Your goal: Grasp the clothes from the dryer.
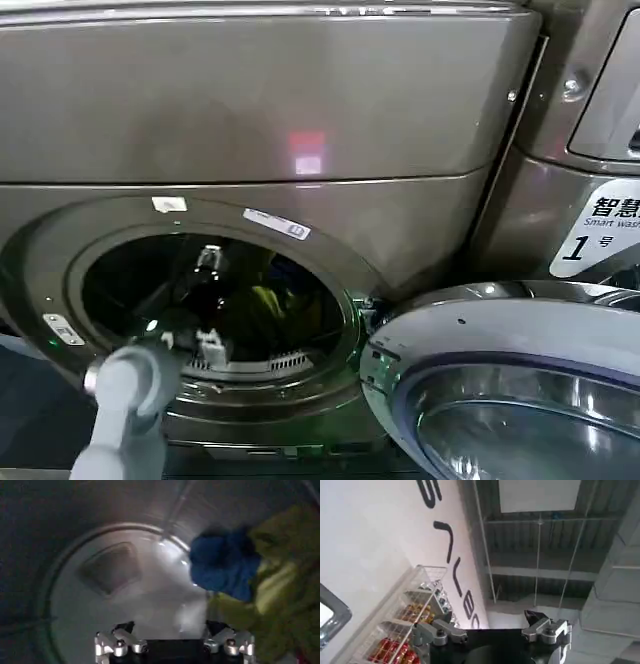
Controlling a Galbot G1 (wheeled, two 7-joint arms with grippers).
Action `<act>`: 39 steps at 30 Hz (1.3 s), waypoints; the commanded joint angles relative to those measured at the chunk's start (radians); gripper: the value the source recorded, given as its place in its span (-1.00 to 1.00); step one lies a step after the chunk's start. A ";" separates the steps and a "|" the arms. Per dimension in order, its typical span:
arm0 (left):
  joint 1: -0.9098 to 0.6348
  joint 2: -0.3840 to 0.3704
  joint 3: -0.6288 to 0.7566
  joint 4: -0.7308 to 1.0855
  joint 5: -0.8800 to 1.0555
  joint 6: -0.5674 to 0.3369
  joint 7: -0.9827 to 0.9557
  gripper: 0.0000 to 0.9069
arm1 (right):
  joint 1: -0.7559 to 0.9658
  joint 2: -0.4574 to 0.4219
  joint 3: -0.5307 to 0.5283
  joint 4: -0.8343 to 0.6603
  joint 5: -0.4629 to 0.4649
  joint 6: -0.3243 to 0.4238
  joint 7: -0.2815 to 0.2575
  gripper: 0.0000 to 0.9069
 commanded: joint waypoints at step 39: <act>-0.394 0.306 0.545 0.402 -0.304 0.109 0.061 1.00 | -0.012 0.049 -0.083 0.017 0.027 0.015 -0.018 1.00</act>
